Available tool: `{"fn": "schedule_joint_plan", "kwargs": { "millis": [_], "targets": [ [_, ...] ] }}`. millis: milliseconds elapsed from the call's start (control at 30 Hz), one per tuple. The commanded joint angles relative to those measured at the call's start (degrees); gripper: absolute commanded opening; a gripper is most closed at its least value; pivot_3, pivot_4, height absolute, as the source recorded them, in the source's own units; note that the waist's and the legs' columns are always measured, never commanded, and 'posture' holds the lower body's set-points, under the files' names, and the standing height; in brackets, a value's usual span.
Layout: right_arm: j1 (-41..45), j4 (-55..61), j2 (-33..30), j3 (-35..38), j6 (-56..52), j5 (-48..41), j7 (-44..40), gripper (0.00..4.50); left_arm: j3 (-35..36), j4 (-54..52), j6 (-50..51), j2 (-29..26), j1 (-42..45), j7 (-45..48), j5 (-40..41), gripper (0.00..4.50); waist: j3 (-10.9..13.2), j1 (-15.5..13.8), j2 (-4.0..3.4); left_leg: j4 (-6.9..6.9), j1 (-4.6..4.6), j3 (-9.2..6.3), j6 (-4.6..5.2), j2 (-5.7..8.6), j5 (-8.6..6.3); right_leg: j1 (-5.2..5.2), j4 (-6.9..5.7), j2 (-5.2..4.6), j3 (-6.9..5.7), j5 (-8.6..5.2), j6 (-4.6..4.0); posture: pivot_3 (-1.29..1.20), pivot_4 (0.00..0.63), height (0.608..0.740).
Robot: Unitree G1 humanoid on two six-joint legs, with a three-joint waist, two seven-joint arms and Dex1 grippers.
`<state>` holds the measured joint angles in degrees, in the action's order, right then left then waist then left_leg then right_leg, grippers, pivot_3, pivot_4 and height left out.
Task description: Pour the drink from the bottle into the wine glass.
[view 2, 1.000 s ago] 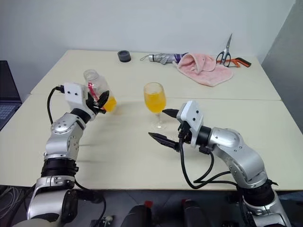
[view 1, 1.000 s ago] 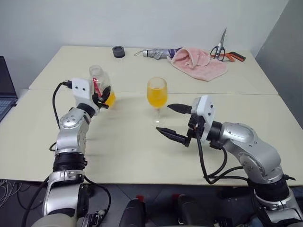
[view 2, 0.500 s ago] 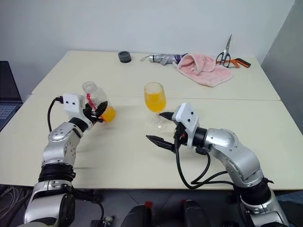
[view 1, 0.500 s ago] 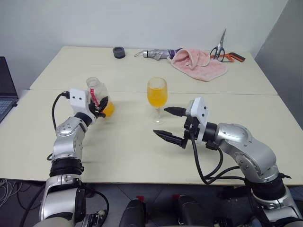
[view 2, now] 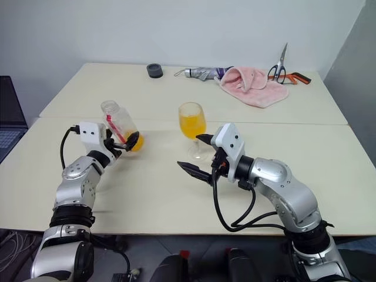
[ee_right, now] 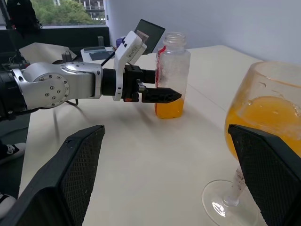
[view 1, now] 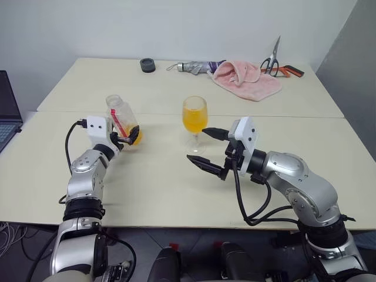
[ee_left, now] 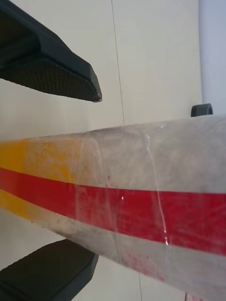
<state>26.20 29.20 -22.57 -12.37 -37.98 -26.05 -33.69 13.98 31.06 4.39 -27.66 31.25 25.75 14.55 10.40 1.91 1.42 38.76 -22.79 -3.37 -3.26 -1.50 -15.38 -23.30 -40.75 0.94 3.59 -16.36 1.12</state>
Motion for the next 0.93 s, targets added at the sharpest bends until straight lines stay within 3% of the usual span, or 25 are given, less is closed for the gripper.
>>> {"fn": "schedule_joint_plan", "kwargs": {
  "millis": [33, 200, 400, 533, 700, 933],
  "targets": [
    [-0.4, 2.5, -0.5, 1.4, 1.6, -0.2, -0.5, 4.50, 0.2, -4.1, -2.6, -0.6, -1.7, -0.5, -1.1, 4.48, 0.0, 0.0, 0.00, 0.00, 0.00, 0.00, 0.00, -0.01, 0.00, 0.00, 0.00, 0.00, 0.00, 0.00, 0.00, 0.00, 0.150, 0.740],
    [-4.9, 2.5, -2.0, 2.4, 5.2, 1.2, -1.0, 4.50, 1.2, -11.0, -0.6, -0.1, -6.9, -1.0, 0.2, 4.48, 0.0, 0.0, 0.00, -0.02, -0.01, -0.01, 0.00, -0.06, 0.00, 0.00, 0.05, -0.02, 0.01, 0.00, 0.00, 0.00, 0.150, 0.740],
    [-14.5, 0.4, -2.6, 6.2, 13.9, 3.0, -1.7, 4.50, 1.9, -26.9, 5.2, 1.4, -16.6, -3.1, 2.5, 4.48, 0.0, -0.1, 0.00, -0.04, -0.01, 0.01, 0.00, -0.13, 0.00, 0.03, 0.13, -0.05, 0.06, -0.01, 0.02, 0.00, 0.150, 0.740],
    [-19.0, -7.1, 1.2, 9.7, 23.6, 8.6, 4.1, 4.50, 4.2, -35.9, 8.2, 3.4, -22.7, -4.9, 5.7, 4.48, 0.0, 0.0, 0.01, -0.06, 0.03, 0.08, 0.00, -0.15, 0.00, 0.04, 0.15, -0.08, 0.14, -0.01, 0.02, 0.00, 0.150, 0.740],
    [-18.5, -14.5, 6.0, 11.3, 33.5, 14.8, 10.8, 4.50, 5.1, -40.5, 8.6, 4.4, -27.0, -5.9, 6.0, 4.48, 0.0, 0.1, -0.01, -0.09, 0.15, 0.21, -0.01, -0.12, 0.00, 0.06, 0.15, 0.02, 0.25, -0.08, 0.13, 0.00, 0.150, 0.740],
    [-16.9, -19.5, 9.3, 12.5, 35.0, 15.0, 13.3, 4.50, 6.2, -42.1, 8.1, 5.0, -28.6, -7.2, 6.0, 4.48, 0.0, 0.0, -0.01, -0.12, 0.16, 0.28, -0.01, -0.08, 0.00, 0.06, 0.18, 0.03, 0.31, -0.06, 0.10, 0.00, 0.150, 0.740]
  ]
}}
